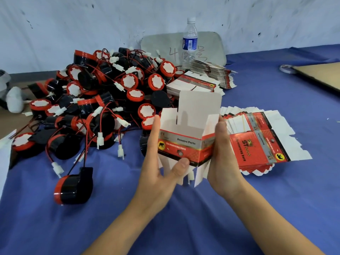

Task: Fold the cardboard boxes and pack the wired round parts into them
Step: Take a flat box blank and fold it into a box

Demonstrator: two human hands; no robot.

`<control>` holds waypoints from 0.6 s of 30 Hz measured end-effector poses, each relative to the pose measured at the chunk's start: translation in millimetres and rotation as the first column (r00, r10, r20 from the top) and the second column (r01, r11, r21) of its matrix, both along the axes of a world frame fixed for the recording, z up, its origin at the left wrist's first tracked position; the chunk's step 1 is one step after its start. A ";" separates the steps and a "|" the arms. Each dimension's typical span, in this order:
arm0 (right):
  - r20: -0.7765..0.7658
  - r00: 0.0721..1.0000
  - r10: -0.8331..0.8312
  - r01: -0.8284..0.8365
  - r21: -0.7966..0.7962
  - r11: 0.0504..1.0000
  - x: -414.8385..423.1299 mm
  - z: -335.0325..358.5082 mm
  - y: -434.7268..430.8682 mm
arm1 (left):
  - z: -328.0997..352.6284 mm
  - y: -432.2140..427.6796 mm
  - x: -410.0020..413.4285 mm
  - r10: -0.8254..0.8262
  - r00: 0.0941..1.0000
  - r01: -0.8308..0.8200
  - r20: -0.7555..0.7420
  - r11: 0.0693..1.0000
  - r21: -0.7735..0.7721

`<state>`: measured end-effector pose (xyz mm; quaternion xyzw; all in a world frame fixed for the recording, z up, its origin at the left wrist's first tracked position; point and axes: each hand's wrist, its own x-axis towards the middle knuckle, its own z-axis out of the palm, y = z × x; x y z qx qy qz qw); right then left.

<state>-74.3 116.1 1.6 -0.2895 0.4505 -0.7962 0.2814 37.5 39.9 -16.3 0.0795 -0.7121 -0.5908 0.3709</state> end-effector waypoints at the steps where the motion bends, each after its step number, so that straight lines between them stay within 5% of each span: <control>1: -0.061 0.998 -0.032 0.033 0.016 0.999 -1.5 -0.8 0.3 | 0.4 -1.6 0.1 -0.011 1.000 0.011 -0.020 1.000 -0.010; 4: -0.123 0.988 -0.091 0.093 0.013 0.996 -4.2 -3.7 0.4 | 3.2 -5.2 2.5 -0.059 0.997 0.063 -0.055 0.995 0.072; 7: 0.084 0.995 -0.061 0.060 0.013 0.998 -9.2 -2.2 1.8 | 4.2 -8.1 1.4 -0.169 0.983 0.173 -0.069 0.983 0.062; 10: 0.219 0.974 0.052 -0.080 0.120 0.990 -14.7 0.3 4.2 | 10.9 -12.4 1.5 -0.122 0.990 0.121 0.068 0.992 0.026; 14: 0.449 0.872 0.197 -0.275 0.116 0.954 -19.8 10.0 9.2 | 6.9 -22.8 8.4 -0.067 0.979 0.129 0.195 0.935 -0.330; 18: 0.468 0.843 0.265 -0.357 0.119 0.927 -25.5 16.7 16.7 | 9.3 -28.6 8.2 0.298 0.952 -0.185 0.071 0.745 -0.641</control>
